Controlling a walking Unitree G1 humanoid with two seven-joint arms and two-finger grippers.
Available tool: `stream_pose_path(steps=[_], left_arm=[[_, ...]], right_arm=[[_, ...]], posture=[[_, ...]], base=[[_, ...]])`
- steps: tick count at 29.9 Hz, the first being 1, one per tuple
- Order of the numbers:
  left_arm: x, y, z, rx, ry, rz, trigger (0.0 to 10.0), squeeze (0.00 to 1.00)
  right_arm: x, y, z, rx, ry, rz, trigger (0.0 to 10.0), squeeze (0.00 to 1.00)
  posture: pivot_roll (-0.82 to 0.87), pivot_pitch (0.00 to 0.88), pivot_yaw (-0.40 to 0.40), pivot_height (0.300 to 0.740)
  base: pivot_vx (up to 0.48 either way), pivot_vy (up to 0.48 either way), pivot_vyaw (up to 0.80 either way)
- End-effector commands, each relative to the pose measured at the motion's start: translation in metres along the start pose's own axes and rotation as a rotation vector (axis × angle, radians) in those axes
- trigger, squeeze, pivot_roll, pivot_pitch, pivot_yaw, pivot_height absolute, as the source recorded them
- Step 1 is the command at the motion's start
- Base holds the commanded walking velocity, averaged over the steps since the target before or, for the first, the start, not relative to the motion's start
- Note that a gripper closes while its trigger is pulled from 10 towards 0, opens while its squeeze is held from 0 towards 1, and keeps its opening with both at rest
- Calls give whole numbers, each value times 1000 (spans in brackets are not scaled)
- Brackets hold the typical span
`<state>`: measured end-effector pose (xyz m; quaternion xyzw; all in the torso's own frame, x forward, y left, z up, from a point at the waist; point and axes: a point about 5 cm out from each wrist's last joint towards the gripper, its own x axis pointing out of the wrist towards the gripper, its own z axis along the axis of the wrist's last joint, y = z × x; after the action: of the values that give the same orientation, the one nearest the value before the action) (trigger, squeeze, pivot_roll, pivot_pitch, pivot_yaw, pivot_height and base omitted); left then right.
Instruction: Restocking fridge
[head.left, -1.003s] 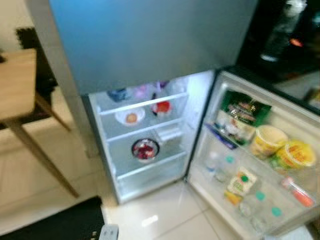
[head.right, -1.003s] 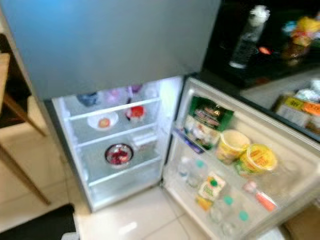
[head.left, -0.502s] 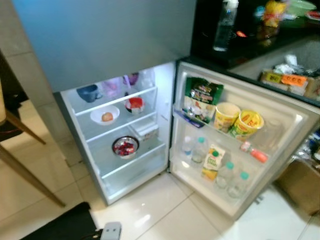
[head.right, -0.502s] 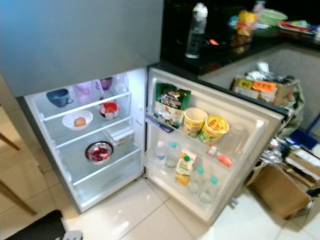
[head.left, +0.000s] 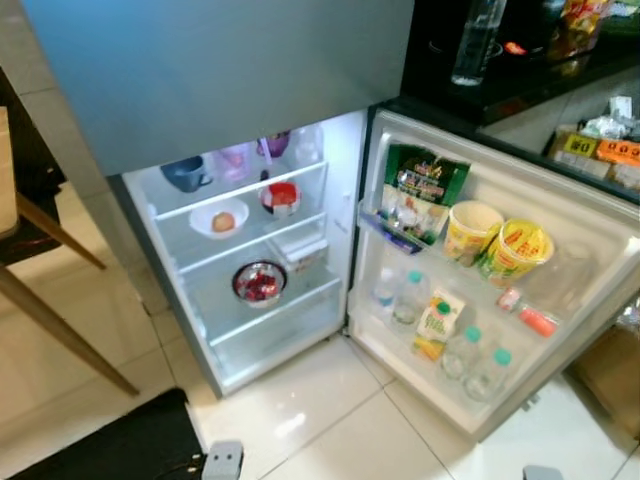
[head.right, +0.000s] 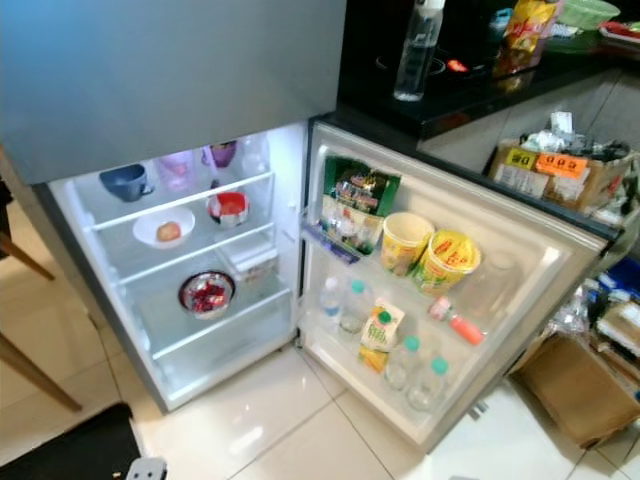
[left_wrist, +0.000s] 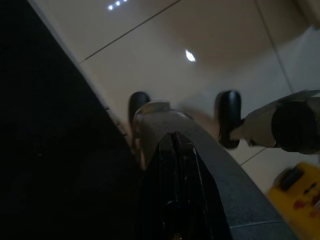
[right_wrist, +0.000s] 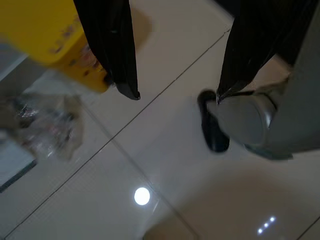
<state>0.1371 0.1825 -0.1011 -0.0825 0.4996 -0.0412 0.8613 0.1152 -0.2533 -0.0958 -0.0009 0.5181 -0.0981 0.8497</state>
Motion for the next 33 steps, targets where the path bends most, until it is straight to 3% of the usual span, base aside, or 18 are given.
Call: stream_pose_path(steps=[1, 6, 33], left_arm=[[-1, 1, -8, 1, 26, 0, 10000, 0], [-1, 0, -9, 1, 27, 1, 10000, 0], [0, -1, -10, 8, 44, 34, 10000, 0]], right_arm=[[0, -5, 2, 15, -10, -12, 10000, 0], [0, -5, 2, 17, -11, -12, 10000, 0], [-1, -15, 6, 29, -22, -70, 10000, 0]], posture=[[-85, 0, -2, 740], [-85, 0, -2, 740], [-85, 0, -3, 740]], base=[[0, -469, 0], [0, -438, 0], [-21, 0, 0]])
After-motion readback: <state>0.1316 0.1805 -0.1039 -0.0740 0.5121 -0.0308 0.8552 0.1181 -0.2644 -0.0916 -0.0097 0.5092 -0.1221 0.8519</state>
